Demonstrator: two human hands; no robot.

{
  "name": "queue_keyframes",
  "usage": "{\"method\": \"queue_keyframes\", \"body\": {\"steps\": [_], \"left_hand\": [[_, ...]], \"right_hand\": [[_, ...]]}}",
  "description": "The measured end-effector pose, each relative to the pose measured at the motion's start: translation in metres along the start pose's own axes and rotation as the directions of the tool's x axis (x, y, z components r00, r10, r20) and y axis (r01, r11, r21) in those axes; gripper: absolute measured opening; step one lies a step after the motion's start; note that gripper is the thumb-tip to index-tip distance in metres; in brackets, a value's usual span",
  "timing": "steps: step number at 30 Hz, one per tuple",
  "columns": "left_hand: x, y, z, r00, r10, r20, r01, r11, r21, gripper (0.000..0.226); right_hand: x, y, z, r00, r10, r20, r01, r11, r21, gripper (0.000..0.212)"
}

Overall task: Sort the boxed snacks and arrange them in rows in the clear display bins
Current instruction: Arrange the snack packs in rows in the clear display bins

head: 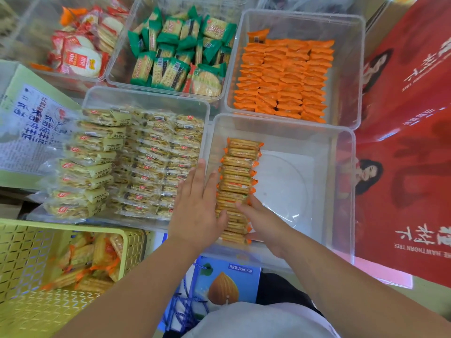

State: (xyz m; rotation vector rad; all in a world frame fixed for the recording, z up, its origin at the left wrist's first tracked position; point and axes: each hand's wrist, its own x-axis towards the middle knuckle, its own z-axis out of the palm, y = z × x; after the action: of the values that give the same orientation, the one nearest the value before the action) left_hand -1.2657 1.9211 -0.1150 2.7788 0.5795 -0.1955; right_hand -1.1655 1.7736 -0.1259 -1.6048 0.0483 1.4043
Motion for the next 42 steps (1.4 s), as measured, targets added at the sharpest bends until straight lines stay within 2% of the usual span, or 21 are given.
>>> {"method": "queue_keyframes", "body": {"steps": [3, 6, 8, 9, 11, 13, 16, 18, 21, 24, 28, 30, 33, 36, 39, 42], "left_hand": [[0.001, 0.002, -0.003, 1.0, 0.002, 0.004, -0.002, 1.0, 0.015, 0.089], [-0.004, 0.008, -0.01, 1.0, 0.004, -0.02, -0.003, 1.0, 0.012, 0.085], [-0.014, 0.011, -0.017, 0.995, 0.026, -0.1, -0.029, 0.999, -0.028, 0.081], [-0.022, 0.012, -0.02, 0.986, 0.041, -0.161, -0.05, 0.997, -0.051, 0.078], [-0.043, 0.007, -0.028, 0.949, 0.071, -0.309, -0.1, 0.992, -0.081, 0.066], [-0.07, -0.006, -0.035, 0.91, 0.044, -0.413, -0.105, 0.986, -0.126, 0.05], [-0.117, -0.043, -0.045, 0.897, -0.096, -0.431, 0.006, 0.979, -0.206, 0.046], [-0.144, -0.073, -0.051, 0.889, -0.196, -0.415, 0.104, 0.967, -0.234, 0.044], [-0.171, -0.125, -0.061, 0.886, -0.328, -0.329, 0.245, 0.932, -0.267, 0.043], [-0.182, -0.176, -0.073, 0.888, -0.445, -0.115, 0.399, 0.87, -0.289, 0.052], [-0.18, -0.237, -0.084, 0.901, -0.406, 0.152, 0.432, 0.865, -0.256, 0.075], [-0.175, -0.262, -0.082, 0.884, -0.378, 0.276, 0.437, 0.878, -0.197, 0.087], [-0.165, -0.286, -0.073, 0.837, -0.349, 0.421, 0.424, 0.901, -0.095, 0.107], [-0.155, -0.296, -0.059, 0.799, -0.286, 0.528, 0.328, 0.945, 0.015, 0.122], [-0.151, -0.297, -0.046, 0.759, -0.233, 0.608, 0.228, 0.97, 0.086, 0.125], [-0.145, -0.296, -0.039, 0.744, -0.213, 0.633, 0.198, 0.976, 0.096, 0.121]], "right_hand": [[-0.01, -0.007, -0.003, 0.998, -0.023, -0.053, 0.023, 1.0, 0.003, 0.01], [-0.021, -0.012, 0.003, 0.973, -0.15, -0.173, 0.134, 0.986, -0.102, 0.022], [-0.028, -0.013, 0.007, 0.939, -0.255, -0.23, 0.207, 0.955, -0.213, 0.019], [-0.033, -0.013, 0.01, 0.927, -0.299, -0.227, 0.231, 0.932, -0.28, 0.014], [-0.04, -0.012, 0.019, 0.913, -0.358, -0.196, 0.241, 0.861, -0.447, 0.039], [-0.047, -0.013, 0.036, 0.874, -0.456, -0.169, 0.299, 0.778, -0.552, 0.046], [-0.058, -0.008, 0.071, 0.796, -0.6, -0.082, 0.444, 0.669, -0.596, 0.038], [-0.064, -0.002, 0.097, 0.781, -0.625, -0.001, 0.484, 0.605, -0.632, 0.036], [-0.069, 0.007, 0.139, 0.814, -0.573, 0.091, 0.49, 0.594, -0.638, 0.032], [-0.07, 0.016, 0.178, 0.839, -0.529, 0.127, 0.469, 0.585, -0.662, 0.042], [-0.073, 0.029, 0.218, 0.902, -0.422, 0.09, 0.374, 0.662, -0.65, 0.049], [-0.076, 0.037, 0.235, 0.924, -0.379, 0.049, 0.315, 0.685, -0.656, 0.049], [-0.079, 0.047, 0.251, 0.919, -0.395, -0.021, 0.278, 0.683, -0.676, 0.049], [-0.083, 0.048, 0.26, 0.923, -0.374, -0.096, 0.246, 0.761, -0.601, 0.047], [-0.086, 0.047, 0.266, 0.922, -0.369, -0.116, 0.235, 0.773, -0.59, 0.048], [-0.086, 0.049, 0.271, 0.915, -0.381, -0.131, 0.224, 0.751, -0.621, 0.052]]}}
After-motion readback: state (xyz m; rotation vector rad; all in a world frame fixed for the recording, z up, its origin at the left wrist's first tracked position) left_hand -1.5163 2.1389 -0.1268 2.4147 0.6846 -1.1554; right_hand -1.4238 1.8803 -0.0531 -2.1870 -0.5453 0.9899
